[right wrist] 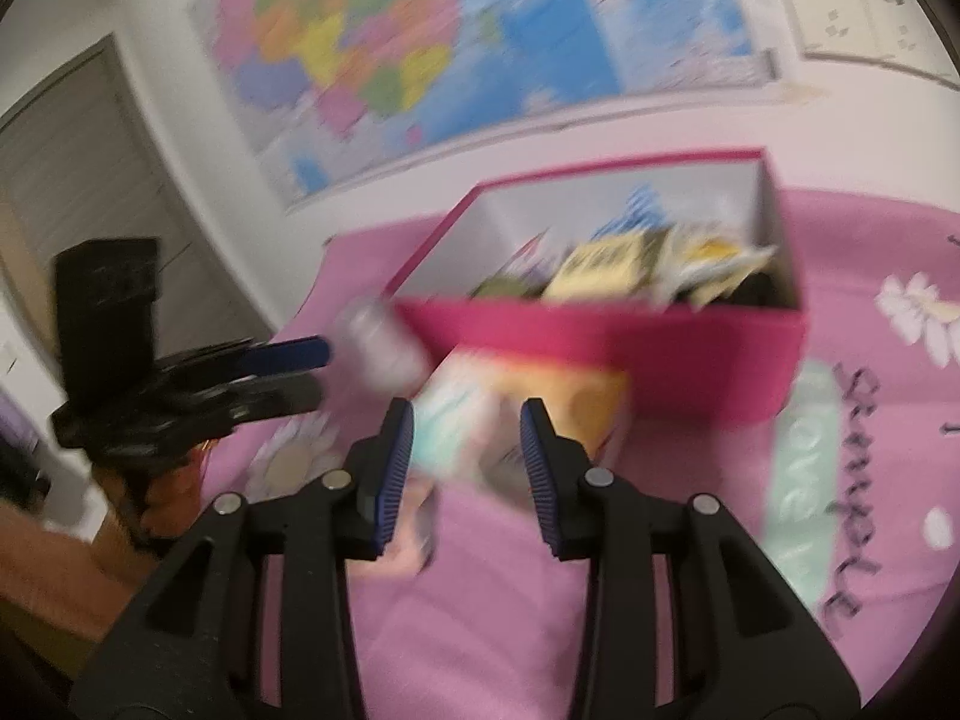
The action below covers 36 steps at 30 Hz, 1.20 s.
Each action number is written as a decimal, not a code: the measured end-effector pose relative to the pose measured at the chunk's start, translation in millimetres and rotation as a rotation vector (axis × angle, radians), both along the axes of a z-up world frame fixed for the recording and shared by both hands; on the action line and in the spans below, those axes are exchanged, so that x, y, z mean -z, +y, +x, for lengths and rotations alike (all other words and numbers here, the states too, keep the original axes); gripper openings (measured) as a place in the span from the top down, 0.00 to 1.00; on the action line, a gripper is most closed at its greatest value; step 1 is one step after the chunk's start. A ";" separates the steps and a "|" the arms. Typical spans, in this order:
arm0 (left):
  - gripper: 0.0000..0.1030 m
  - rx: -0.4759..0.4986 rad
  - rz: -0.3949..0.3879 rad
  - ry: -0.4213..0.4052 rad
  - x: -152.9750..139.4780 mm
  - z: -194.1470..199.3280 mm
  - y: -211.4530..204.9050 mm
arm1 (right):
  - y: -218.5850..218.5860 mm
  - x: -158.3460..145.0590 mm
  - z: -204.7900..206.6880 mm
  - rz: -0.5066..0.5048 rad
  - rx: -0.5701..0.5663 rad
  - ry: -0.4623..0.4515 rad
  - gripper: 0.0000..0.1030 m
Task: Organize soft objects
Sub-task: 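Release the yellow pack and move the right tool to the pink pouch, then grasp the pink squeeze pouch by its edge with the right tool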
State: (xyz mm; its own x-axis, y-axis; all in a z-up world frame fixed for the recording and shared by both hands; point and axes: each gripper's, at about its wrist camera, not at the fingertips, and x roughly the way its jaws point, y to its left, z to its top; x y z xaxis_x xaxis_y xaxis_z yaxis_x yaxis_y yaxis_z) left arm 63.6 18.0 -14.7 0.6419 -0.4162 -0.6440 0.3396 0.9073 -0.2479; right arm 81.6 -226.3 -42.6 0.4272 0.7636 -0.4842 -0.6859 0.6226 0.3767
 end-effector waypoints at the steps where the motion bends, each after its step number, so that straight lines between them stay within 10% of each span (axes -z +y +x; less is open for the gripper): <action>1: 0.46 -0.014 0.007 0.025 9.3 -3.2 3.7 | 4.9 6.3 -3.8 -0.015 -0.012 0.013 0.61; 18: 0.46 -0.079 -0.014 0.214 79.0 -41.8 18.0 | 55.4 63.8 0.2 -0.081 -0.043 0.193 0.60; 36: 0.52 -0.033 -0.042 0.223 78.6 -58.0 8.7 | 75.4 68.2 -3.6 -0.086 -0.078 0.190 0.61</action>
